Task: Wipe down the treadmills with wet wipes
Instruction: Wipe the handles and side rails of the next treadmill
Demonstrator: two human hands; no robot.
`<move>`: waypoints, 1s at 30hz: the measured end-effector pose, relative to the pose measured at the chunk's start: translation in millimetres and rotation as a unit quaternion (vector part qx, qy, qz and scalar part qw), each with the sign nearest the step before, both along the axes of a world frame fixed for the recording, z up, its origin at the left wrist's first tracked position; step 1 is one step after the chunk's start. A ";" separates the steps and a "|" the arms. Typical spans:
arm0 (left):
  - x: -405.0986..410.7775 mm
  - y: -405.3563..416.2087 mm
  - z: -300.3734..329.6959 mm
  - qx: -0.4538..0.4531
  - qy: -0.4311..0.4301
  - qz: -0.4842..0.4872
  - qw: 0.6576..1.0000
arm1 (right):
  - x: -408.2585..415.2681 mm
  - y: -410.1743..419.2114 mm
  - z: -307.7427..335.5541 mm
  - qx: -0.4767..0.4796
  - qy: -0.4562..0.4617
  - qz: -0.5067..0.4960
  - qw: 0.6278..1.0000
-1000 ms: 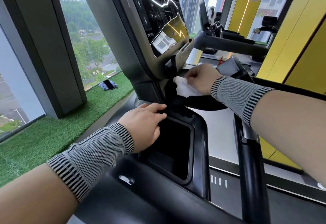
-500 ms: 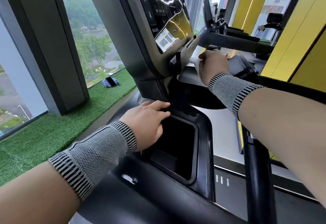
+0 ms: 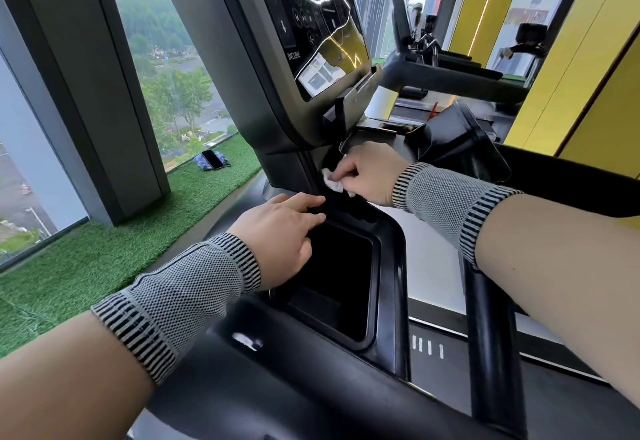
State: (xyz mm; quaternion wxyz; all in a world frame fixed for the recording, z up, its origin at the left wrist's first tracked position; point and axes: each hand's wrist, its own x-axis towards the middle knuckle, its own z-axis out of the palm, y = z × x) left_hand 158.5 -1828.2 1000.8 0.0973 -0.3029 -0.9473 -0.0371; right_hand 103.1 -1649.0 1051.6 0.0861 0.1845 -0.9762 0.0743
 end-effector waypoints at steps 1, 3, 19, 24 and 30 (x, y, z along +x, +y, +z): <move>1.1 0.2 -0.2 0.000 0.000 0.001 1.000 | 4.0 0.9 -0.3 0.003 -0.003 0.009 1.000; 2.6 0.3 -0.8 0.001 -0.001 0.002 1.000 | 12.7 1.9 0.0 0.020 -0.008 0.034 0.999; 6.0 -5.6 -0.6 0.028 -0.030 0.006 0.999 | 39.6 -25.0 -1.7 0.145 0.025 0.080 0.986; 6.8 -8.2 -2.3 0.018 -0.032 0.011 0.999 | 48.8 -1.2 1.8 0.174 -0.002 0.082 0.981; 7.7 -7.5 -5.3 0.021 -0.034 0.026 0.999 | 63.2 15.7 0.0 0.162 -0.024 0.057 0.985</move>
